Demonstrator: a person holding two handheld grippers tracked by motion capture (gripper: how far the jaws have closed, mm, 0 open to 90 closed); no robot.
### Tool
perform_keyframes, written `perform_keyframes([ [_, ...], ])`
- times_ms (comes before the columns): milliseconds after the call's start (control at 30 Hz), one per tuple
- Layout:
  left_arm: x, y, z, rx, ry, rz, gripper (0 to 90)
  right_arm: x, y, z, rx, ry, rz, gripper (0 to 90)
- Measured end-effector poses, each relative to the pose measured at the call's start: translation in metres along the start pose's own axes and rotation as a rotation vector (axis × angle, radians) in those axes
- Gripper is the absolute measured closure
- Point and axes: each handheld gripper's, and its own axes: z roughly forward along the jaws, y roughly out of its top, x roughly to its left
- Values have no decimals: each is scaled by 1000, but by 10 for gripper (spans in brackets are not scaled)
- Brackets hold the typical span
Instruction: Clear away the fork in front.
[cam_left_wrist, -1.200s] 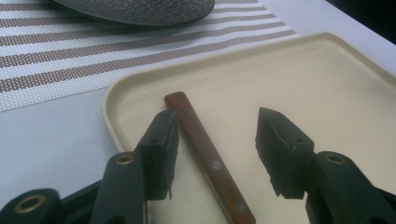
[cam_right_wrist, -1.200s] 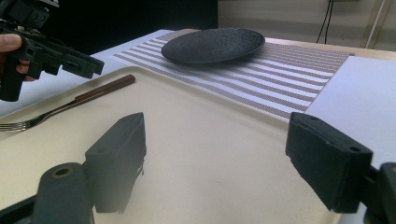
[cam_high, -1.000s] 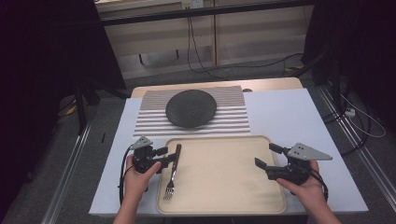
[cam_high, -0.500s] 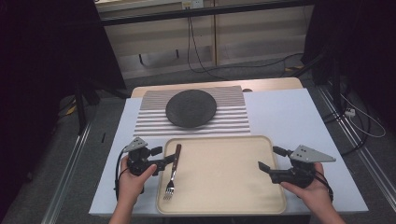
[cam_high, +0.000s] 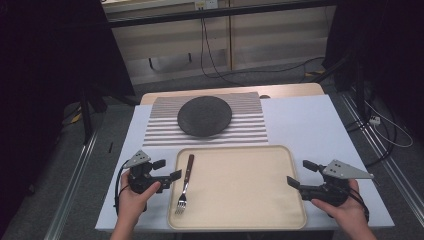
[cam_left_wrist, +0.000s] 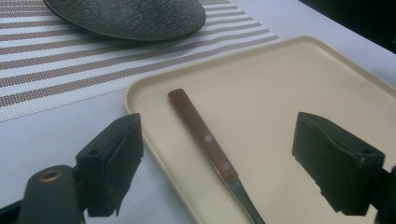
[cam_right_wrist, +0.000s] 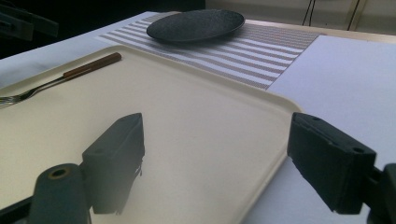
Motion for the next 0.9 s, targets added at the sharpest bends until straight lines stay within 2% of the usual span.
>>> perform_keyframes([
  [133,2,-3,-6,0,-4,14,161,-1,-1,-1,-5,0,-3,189],
  [333,5,-9,-11,4,7,4,144,-2,-3,-3,-13,-9,2,189],
  [900,7,-13,-15,12,13,21,104,-3,-7,-6,-14,-6,-11,192],
])
